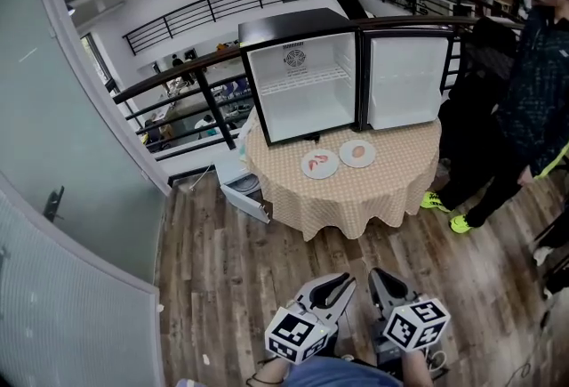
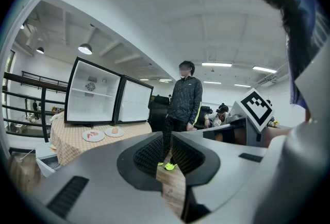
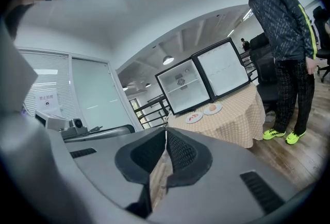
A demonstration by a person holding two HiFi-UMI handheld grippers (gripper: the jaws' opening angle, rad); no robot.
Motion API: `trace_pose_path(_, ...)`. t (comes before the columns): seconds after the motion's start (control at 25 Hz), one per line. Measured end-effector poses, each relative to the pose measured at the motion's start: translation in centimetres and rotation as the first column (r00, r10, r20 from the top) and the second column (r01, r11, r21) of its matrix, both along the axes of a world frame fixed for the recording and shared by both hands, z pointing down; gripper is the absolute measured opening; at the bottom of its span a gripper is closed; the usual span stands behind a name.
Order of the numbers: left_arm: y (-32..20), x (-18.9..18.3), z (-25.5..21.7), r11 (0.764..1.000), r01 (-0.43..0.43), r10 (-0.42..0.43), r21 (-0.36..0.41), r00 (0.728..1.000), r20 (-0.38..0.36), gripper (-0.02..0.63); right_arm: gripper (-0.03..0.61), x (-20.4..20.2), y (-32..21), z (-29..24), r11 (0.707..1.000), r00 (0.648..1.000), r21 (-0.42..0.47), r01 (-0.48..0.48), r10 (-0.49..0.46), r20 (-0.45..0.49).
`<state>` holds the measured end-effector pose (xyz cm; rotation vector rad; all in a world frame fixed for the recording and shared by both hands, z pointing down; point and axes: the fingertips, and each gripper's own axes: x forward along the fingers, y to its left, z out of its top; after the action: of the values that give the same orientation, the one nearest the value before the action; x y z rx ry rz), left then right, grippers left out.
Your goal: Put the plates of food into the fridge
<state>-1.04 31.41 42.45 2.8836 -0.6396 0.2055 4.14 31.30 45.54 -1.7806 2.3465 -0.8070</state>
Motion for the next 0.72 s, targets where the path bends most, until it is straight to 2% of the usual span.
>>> trace_pose_path(0.44,-16.8,0.3,-0.7,1.000,0.004,-0.004,0.004,1.000,-0.004,0.056,0.017,1.2,-15.5,0.7,0.999,1.000,-0.039,-0.022,0.023,0.019)
trace_pose_path(0.72,-25.3,0.8,-1.1,0.998,-0.053,0.053,0.024,0.999,0.006,0.057,0.017,2.0,-24.5,1.6,0.996,0.999,-0.073,-0.047,0.048,0.011)
